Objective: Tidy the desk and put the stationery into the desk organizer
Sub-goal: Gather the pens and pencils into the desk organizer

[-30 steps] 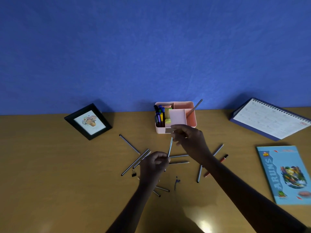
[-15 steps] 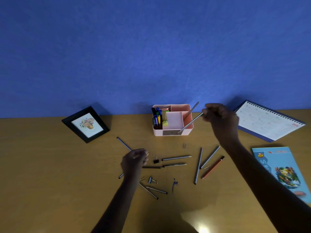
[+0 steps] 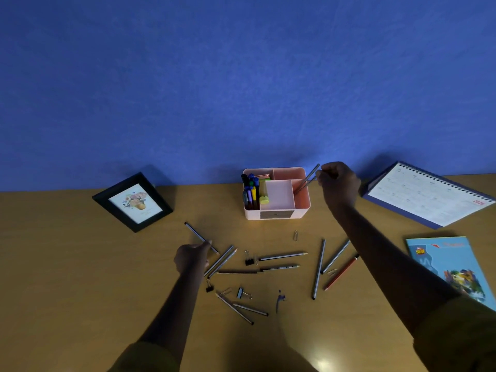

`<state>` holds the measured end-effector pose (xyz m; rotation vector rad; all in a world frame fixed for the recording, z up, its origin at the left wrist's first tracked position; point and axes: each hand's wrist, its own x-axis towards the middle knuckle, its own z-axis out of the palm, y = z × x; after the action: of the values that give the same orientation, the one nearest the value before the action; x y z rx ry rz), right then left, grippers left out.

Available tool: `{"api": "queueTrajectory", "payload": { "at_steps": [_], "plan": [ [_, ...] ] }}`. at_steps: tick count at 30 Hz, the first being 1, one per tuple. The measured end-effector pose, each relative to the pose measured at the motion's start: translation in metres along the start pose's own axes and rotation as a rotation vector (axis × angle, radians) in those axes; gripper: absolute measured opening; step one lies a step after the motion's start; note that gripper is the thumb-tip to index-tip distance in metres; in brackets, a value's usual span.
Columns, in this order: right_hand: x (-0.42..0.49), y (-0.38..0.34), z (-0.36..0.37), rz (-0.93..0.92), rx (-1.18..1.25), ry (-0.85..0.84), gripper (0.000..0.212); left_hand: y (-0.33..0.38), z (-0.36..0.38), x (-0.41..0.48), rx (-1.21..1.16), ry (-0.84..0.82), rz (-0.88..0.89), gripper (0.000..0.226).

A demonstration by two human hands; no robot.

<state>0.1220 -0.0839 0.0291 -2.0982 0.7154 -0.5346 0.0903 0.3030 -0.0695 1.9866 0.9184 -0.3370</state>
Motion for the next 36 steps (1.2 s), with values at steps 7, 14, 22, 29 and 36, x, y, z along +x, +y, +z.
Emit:
{"api": "queueTrajectory", "payload": {
  "at_steps": [7, 14, 22, 29, 36],
  "plan": [
    [-0.001, 0.008, 0.015, 0.09, -0.007, -0.009, 0.016, 0.005, 0.009, 0.015, 0.095, 0.054, -0.075, 0.039],
    [0.003, 0.01, 0.019, 0.084, -0.003, -0.02, 0.019, 0.017, 0.007, 0.009, 0.041, 0.03, -0.14, 0.03],
    [0.003, 0.013, 0.019, 0.109, 0.001, -0.025, 0.019, 0.025, 0.002, -0.001, -0.069, -0.006, -0.165, 0.024],
    [-0.033, 0.003, -0.003, 0.059, 0.078, -0.034, 0.015, 0.03, -0.006, -0.016, -0.147, -0.061, -0.171, 0.019],
    [-0.114, -0.018, -0.018, -0.061, 0.068, -0.467, 0.016, 0.046, 0.003, -0.059, -0.49, -0.439, -0.353, 0.021]
  ]
}}
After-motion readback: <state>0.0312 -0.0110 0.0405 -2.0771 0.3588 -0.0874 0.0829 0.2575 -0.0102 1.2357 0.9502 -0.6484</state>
